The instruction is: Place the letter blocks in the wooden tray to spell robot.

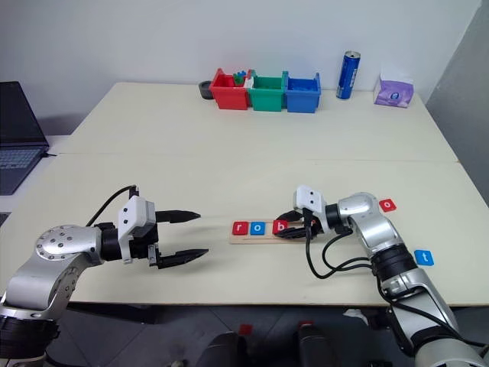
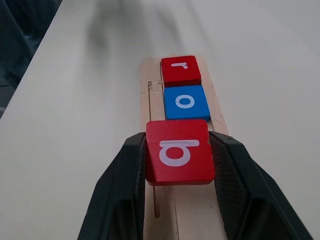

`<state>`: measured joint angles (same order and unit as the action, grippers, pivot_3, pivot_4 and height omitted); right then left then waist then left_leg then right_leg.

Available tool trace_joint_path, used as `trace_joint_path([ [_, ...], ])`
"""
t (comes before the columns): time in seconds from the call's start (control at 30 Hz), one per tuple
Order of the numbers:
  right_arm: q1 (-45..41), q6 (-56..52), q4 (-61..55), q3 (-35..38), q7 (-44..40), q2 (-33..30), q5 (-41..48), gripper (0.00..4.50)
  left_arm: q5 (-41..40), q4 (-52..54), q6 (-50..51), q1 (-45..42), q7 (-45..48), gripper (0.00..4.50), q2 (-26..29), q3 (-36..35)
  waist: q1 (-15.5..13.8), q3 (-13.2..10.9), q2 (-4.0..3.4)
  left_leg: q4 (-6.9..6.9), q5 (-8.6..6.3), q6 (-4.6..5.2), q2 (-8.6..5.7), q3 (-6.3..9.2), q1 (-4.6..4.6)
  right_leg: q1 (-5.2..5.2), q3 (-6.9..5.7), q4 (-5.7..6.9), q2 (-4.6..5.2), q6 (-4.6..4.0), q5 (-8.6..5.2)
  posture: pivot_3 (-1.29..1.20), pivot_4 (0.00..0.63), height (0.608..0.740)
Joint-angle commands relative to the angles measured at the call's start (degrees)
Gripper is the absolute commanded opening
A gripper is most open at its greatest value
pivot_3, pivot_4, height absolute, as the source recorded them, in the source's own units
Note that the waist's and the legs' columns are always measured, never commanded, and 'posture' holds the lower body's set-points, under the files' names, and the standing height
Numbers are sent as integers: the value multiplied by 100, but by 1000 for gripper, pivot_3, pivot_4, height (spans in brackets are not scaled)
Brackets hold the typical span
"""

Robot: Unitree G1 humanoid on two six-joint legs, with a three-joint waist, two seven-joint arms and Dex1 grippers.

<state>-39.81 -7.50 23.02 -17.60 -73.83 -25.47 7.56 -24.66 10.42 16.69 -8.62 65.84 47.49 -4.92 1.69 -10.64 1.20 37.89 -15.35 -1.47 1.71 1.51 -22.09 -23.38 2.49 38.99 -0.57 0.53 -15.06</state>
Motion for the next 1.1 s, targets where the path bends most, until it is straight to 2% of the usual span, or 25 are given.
trace_joint_path([
  [0.03, -248, 265, 233, -38, -48, 112, -124, 1465, -37, 158, -97, 66, 4, 4500, 59, -155, 5, 0, 0, 0, 0, 0, 0, 1, 0, 0, -1, 0, -1, 0, 0, 0, 150, 740],
  [0.4, -675, 704, 1030, -119, -16, 504, -428, 1465, -68, 290, -10, 5, -29, 4500, 31, -83, 15, 0, -1, -3, 0, 0, 1, 2, 0, -6, -1, 4, -13, -2, 1, 0, 150, 740],
  [0.93, -817, 1112, 1574, -91, 2, 626, -652, 1465, -30, 262, -35, -1, -28, 4500, 64, -104, 15, -1, -2, -3, 0, 0, 2, 2, 1, -6, 0, 4, -13, -3, 2, 0, 150, 740],
  [1.1, -857, 975, 1591, -28, 9, 649, -588, 3167, -16, 206, -65, -30, 5, 4500, 69, -96, 15, -1, -2, -3, 0, 0, 2, 2, 1, -6, 0, 4, -13, -3, 2, 0, 150, 740],
])
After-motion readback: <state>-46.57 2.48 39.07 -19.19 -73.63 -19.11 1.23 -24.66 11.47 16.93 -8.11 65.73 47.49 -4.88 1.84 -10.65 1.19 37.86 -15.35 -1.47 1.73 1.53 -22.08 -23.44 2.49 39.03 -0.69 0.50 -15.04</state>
